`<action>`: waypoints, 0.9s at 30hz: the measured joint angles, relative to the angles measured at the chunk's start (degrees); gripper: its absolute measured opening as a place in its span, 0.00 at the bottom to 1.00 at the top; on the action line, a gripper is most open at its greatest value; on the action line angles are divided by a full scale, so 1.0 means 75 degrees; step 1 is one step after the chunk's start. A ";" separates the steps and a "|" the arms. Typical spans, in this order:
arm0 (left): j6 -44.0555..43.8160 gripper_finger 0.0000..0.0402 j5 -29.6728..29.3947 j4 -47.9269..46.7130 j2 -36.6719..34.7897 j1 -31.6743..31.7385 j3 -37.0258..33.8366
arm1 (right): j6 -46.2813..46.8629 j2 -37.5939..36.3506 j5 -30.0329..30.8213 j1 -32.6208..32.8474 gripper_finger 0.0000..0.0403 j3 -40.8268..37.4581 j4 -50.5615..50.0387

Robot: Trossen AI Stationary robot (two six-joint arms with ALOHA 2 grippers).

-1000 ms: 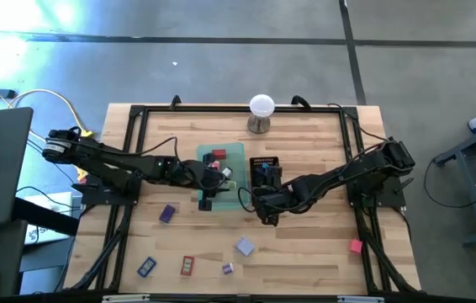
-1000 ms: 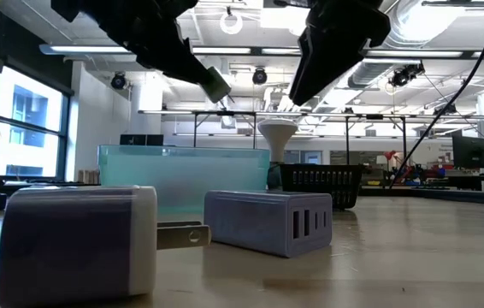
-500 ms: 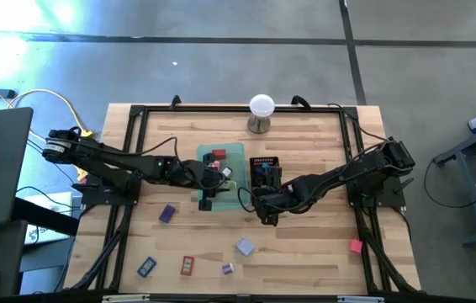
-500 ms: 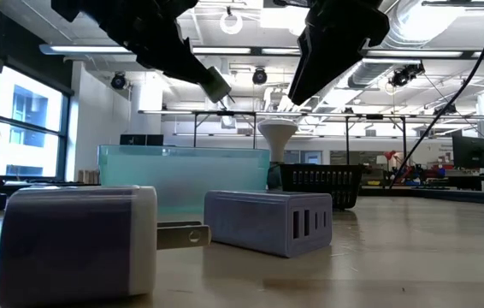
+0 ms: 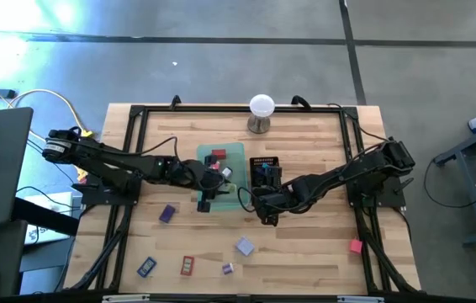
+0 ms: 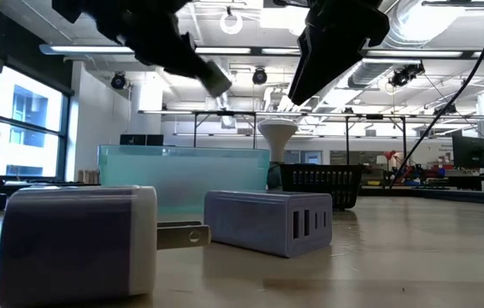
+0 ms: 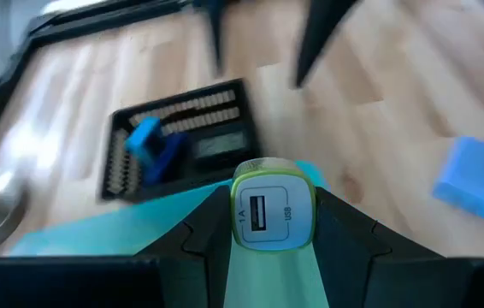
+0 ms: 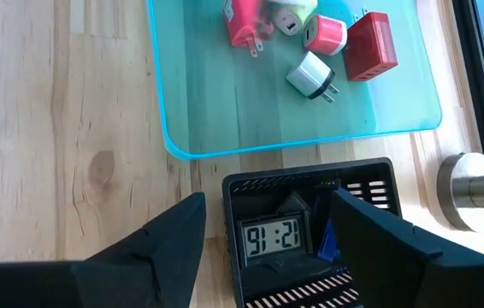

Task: Pick & Place Office items
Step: Put the green charger adapter into the blue bin

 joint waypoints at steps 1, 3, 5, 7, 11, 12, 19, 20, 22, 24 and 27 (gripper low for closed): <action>0.0113 0.30 0.0240 0.0055 -0.0021 -0.0003 0.0000 | 0.0000 0.0000 -0.0001 0.0000 0.59 0.0000 0.0000; 0.0379 0.30 0.0825 0.0243 -0.0150 -0.0003 0.0000 | 0.0000 0.0000 0.0000 0.0000 0.59 0.0000 -0.0003; 0.0620 0.30 0.1415 0.0468 -0.0389 0.0000 0.0000 | 0.0000 0.0000 0.0000 0.0000 0.59 0.0000 -0.0003; 0.0835 0.30 0.1996 0.0643 -0.0671 0.0050 0.0000 | 0.0000 0.0000 -0.0003 0.0000 0.59 0.0000 -0.0003; 0.0983 0.30 0.2622 0.0683 -0.1335 0.0253 0.0000 | 0.0000 0.0000 -0.0003 0.0000 0.59 0.0000 -0.0003; 0.0967 0.30 0.2620 0.0666 -0.1478 0.0326 0.0000 | 0.0000 0.0000 -0.0003 0.0000 0.59 0.0000 -0.0003; 0.0697 0.30 0.2128 0.0403 -0.1775 0.0968 0.0000 | 0.0003 0.0000 -0.0005 0.0000 0.59 0.0000 -0.0003; 0.0665 0.30 0.2103 0.0309 -0.1768 0.1066 0.0000 | 0.0003 0.0000 -0.0004 0.0000 0.59 0.0000 -0.0003; 0.0631 0.30 0.2119 0.0242 -0.1714 0.1233 0.0000 | 0.0010 0.0000 -0.0006 0.0000 0.59 0.0000 -0.0003; 0.0519 0.30 0.2197 0.0204 -0.1701 0.1343 0.0000 | 0.0015 0.0000 -0.0009 0.0000 0.59 0.0000 -0.0003; 0.0515 0.30 0.2337 0.0224 -0.1701 0.1449 0.0000 | 0.0023 0.0000 -0.0015 0.0000 0.59 0.0000 -0.0003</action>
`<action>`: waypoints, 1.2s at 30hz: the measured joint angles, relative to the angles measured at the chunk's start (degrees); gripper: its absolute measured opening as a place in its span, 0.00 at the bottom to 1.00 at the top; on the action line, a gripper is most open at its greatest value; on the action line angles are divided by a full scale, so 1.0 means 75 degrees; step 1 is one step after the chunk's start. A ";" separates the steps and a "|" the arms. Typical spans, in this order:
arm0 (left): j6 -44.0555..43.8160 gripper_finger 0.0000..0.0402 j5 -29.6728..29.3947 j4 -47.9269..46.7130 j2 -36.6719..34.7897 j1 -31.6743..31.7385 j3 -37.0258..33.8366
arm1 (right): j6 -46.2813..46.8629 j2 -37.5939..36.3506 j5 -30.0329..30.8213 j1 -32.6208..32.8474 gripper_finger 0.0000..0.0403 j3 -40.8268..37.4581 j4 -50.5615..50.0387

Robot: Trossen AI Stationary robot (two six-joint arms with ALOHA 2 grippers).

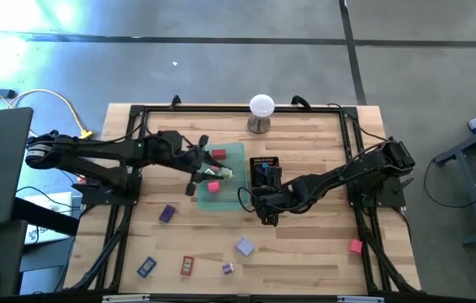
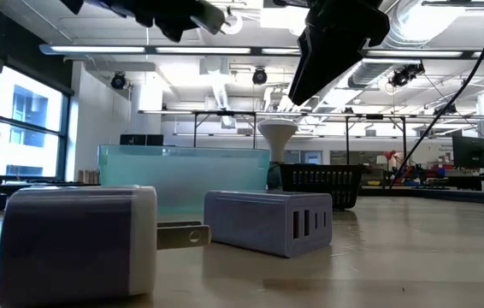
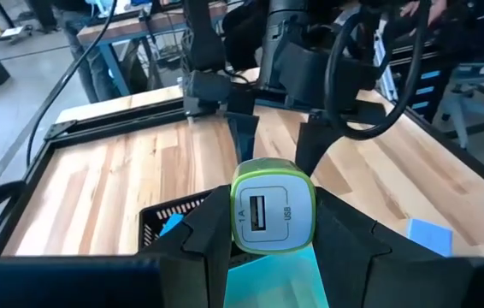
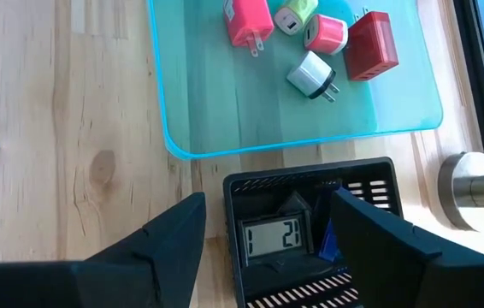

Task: Pick & Place Office items
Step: Put the green charger adapter into the blue bin

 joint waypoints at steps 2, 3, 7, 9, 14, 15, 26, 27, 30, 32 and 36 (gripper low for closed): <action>0.0000 0.30 0.0005 -0.0009 0.0000 0.0044 0.0000 | 0.0000 0.0000 -0.0001 0.0000 0.59 0.0000 0.0000; 0.0005 0.30 0.0006 -0.0006 0.0000 0.0084 0.0000 | 0.0001 0.0000 0.0000 0.0000 0.59 0.0000 0.0000; -0.0021 0.30 0.0002 -0.0069 0.0000 0.0223 0.0000 | 0.0003 0.0000 -0.0034 0.0000 0.59 0.0000 0.0000; -0.0023 0.30 0.0003 -0.0123 0.0000 0.0262 0.0000 | -0.0002 0.0000 -0.0041 0.0000 0.59 0.0000 0.0000; -0.0042 0.30 0.0310 -0.0135 0.0000 0.0259 0.0000 | -0.0018 0.0000 -0.0041 0.0000 0.59 0.0000 0.0000; -0.0038 0.30 0.0329 -0.0138 0.0000 0.0258 0.0000 | -0.0020 0.0000 -0.0041 0.0000 0.59 0.0000 0.0000; -0.0181 0.30 0.0335 -0.0140 0.0000 0.0256 0.0000 | -0.0020 0.0000 -0.0044 0.0000 0.59 0.0000 0.0000; -0.0185 0.30 0.0335 -0.0155 0.0000 0.0256 0.0000 | -0.0021 0.0000 -0.0044 0.0000 0.59 0.0000 0.0002; -0.0190 0.30 0.0335 -0.0173 0.0000 0.0254 0.0000 | -0.0023 0.0000 -0.0045 0.0000 0.59 0.0000 0.0003; -0.0191 0.30 0.0337 -0.0172 0.0000 0.0250 0.0000 | -0.0023 0.0000 -0.0044 0.0000 0.59 0.0000 0.0003; -0.0263 0.30 0.0335 -0.0169 0.0000 0.0250 0.0000 | -0.0023 0.0000 -0.0047 0.0000 0.59 0.0000 0.0003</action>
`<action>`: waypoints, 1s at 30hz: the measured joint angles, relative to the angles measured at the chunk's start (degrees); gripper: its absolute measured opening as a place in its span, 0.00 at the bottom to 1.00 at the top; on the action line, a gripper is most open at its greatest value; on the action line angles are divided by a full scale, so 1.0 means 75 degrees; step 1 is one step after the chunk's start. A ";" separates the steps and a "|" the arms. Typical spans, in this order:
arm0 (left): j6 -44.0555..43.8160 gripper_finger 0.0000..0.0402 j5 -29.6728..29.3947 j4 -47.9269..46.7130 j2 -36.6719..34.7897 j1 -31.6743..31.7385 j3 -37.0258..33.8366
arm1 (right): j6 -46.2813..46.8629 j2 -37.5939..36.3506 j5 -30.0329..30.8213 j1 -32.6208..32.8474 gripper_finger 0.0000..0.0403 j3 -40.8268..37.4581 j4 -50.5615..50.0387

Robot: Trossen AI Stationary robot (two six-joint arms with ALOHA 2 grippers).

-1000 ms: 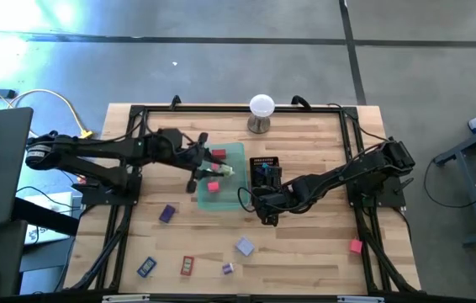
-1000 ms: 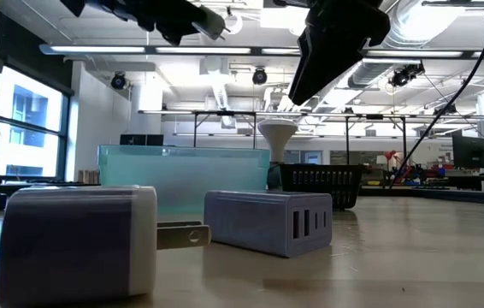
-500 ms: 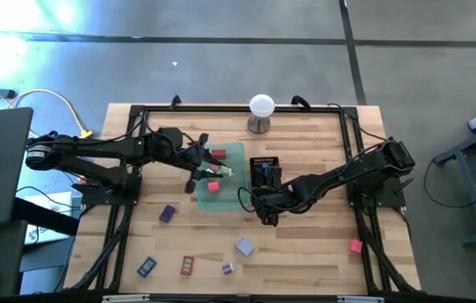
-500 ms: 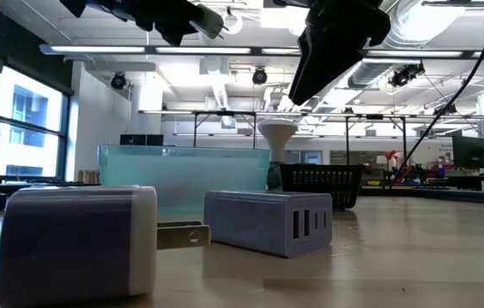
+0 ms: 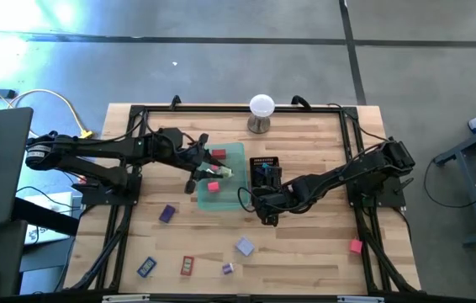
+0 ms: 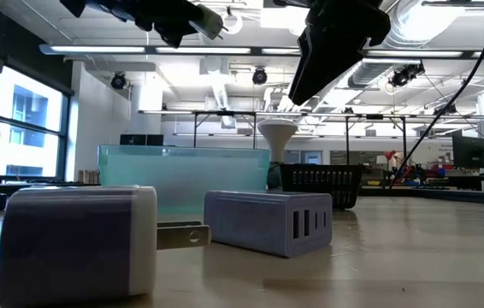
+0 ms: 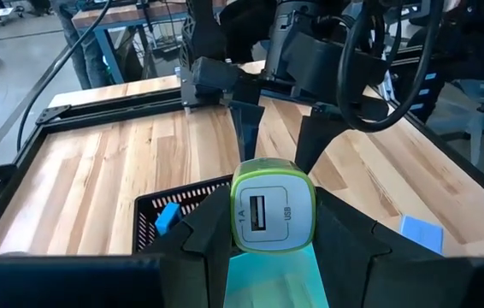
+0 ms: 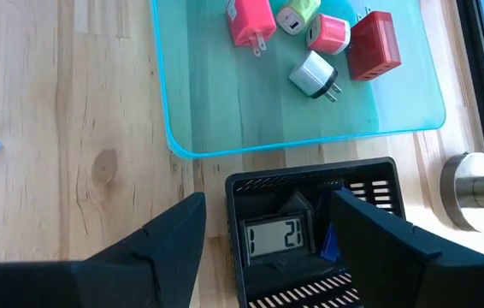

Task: Pick & Place Office items
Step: Put the green charger adapter into the blue bin

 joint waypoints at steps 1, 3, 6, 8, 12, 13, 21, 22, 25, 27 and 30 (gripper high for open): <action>-0.0075 0.30 -0.0005 0.0000 0.0000 0.0000 0.0000 | 0.0000 0.0000 0.0001 0.0000 0.59 0.0000 0.0000; -0.0188 0.30 -0.0040 -0.0002 0.0000 0.0000 0.0000 | 0.0000 0.0000 0.0000 0.0000 0.59 0.0000 0.0000; -0.0237 0.30 -0.0042 -0.0066 0.0000 0.0000 0.0000 | 0.0000 0.0000 0.0000 0.0000 0.59 0.0000 0.0000; -0.0330 0.30 -0.0044 -0.0081 0.0000 0.0000 0.0000 | 0.0000 0.0000 0.0000 0.0000 0.59 0.0000 0.0000; -0.0394 0.30 -0.0047 -0.0193 0.0000 0.0000 0.0000 | -0.0003 0.0000 0.0000 0.0000 0.59 0.0000 0.0003; -0.0423 0.30 -0.0047 -0.0191 0.0000 0.0000 0.0000 | -0.0003 0.0000 0.0002 0.0000 0.59 0.0000 0.0003; -0.0445 0.30 -0.0056 -0.0195 0.0000 0.0000 0.0000 | -0.0003 0.0000 0.0002 0.0000 0.59 0.0000 0.0019; -0.0445 0.30 -0.0056 -0.0195 0.0000 0.0000 0.0000 | -0.0003 0.0000 0.0000 0.0000 0.59 0.0000 0.0026; -0.0462 0.30 -0.0058 -0.0271 0.0000 0.0000 0.0000 | -0.0003 0.0000 0.0003 0.0000 0.59 0.0000 0.0029; -0.0566 0.30 -0.0091 -0.0393 0.0000 0.0000 0.0000 | 0.0000 0.0000 0.0000 0.0001 0.59 0.0000 0.0029; -0.0800 0.30 -0.0597 -0.0789 -0.0002 -0.0074 0.0000 | 0.0000 0.0000 0.0003 0.0000 0.59 0.0000 0.0032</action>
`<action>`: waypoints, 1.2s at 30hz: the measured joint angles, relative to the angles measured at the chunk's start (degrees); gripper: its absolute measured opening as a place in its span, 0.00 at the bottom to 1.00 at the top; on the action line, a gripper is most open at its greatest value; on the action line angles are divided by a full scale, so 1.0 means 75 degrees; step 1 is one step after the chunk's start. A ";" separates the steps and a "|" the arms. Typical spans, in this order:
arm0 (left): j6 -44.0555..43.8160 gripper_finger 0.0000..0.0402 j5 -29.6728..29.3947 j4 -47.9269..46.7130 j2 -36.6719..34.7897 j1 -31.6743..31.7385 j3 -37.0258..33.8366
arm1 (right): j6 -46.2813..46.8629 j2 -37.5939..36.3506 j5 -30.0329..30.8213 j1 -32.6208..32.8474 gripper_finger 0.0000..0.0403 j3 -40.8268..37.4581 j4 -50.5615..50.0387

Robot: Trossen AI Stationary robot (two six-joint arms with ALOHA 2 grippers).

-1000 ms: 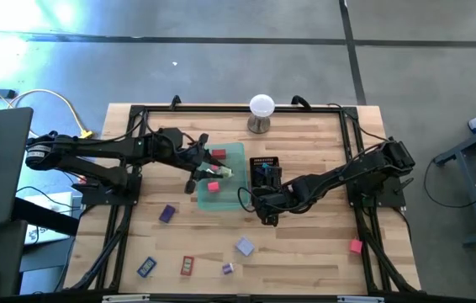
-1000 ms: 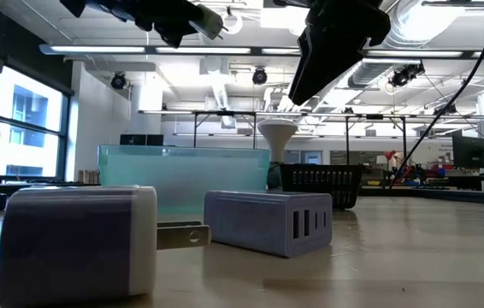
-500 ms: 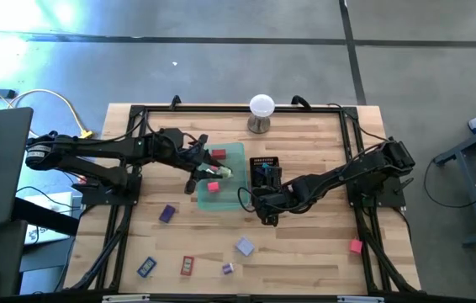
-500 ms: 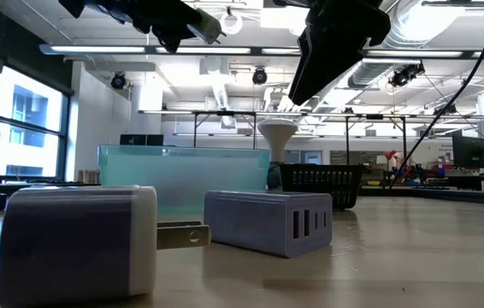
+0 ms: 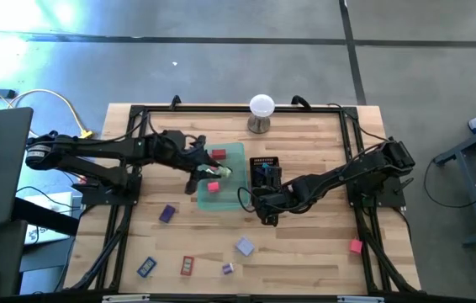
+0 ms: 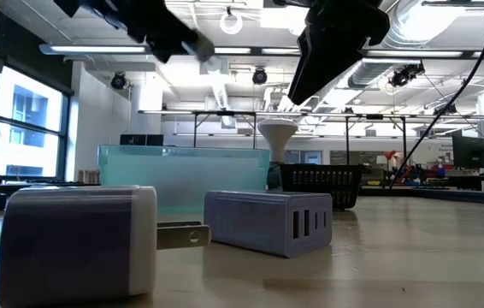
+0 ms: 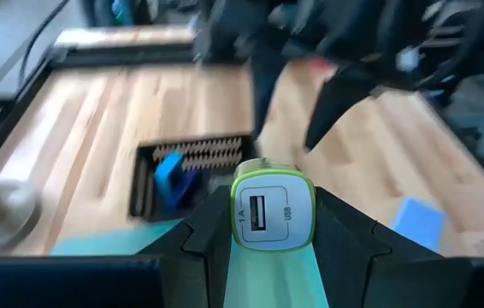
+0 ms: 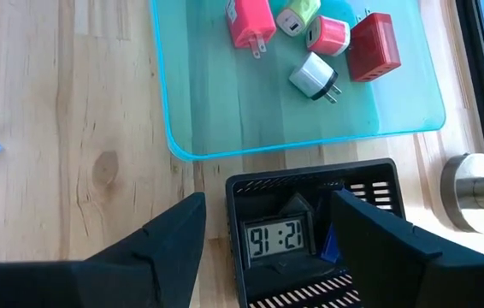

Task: Pick & Place Office items
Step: Put the green charger adapter into the blue bin

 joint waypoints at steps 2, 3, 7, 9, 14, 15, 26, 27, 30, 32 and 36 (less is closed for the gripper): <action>-0.0125 0.30 -0.0393 -0.0211 0.0002 -0.0110 -0.0003 | 0.0000 0.0000 0.0050 0.0000 0.59 0.0000 0.0003; -0.0137 0.30 -0.0527 -0.0266 0.0002 -0.0189 -0.0003 | 0.0000 0.0000 0.0095 0.0000 0.59 0.0000 0.0020; -0.0148 0.30 -0.0654 -0.0284 0.0032 -0.0559 -0.0003 | -0.0043 0.0000 0.0483 0.0000 0.59 0.0000 0.0203; -0.0069 0.30 -0.0658 -0.0329 0.0107 -0.0711 -0.0003 | -0.0058 0.0000 0.0647 0.0000 0.59 0.0000 0.0212; 0.0138 0.30 -0.0662 -0.0348 0.0529 -0.0712 -0.0003 | -0.0055 0.0000 0.0659 0.0000 0.59 0.0000 0.0218; 0.0110 0.30 -0.0665 -0.0354 0.0644 -0.0659 -0.0003 | -0.0052 0.0000 0.0658 0.0000 0.59 0.0000 0.0230; -0.0193 0.31 -0.0443 -0.0057 0.1713 -0.0106 -0.0003 | 0.0028 0.0000 0.0219 0.0076 0.59 0.0000 0.0228; -0.0191 0.33 -0.0303 0.0049 0.1837 -0.0089 -0.0003 | 0.0029 0.0000 0.0213 0.0075 0.59 0.0000 0.0227; -0.0181 0.34 -0.0041 0.0306 0.2214 -0.0053 -0.0003 | 0.0023 0.0000 0.0220 0.0071 0.59 0.0000 0.0224; -0.0194 0.34 -0.0033 0.0440 0.2398 -0.0055 -0.0003 | 0.0020 0.0000 0.0218 0.0070 0.59 0.0000 0.0211; -0.0271 0.33 -0.0038 0.0537 0.2698 -0.0004 -0.0003 | 0.0011 0.0000 0.0218 0.0067 0.59 0.0000 0.0201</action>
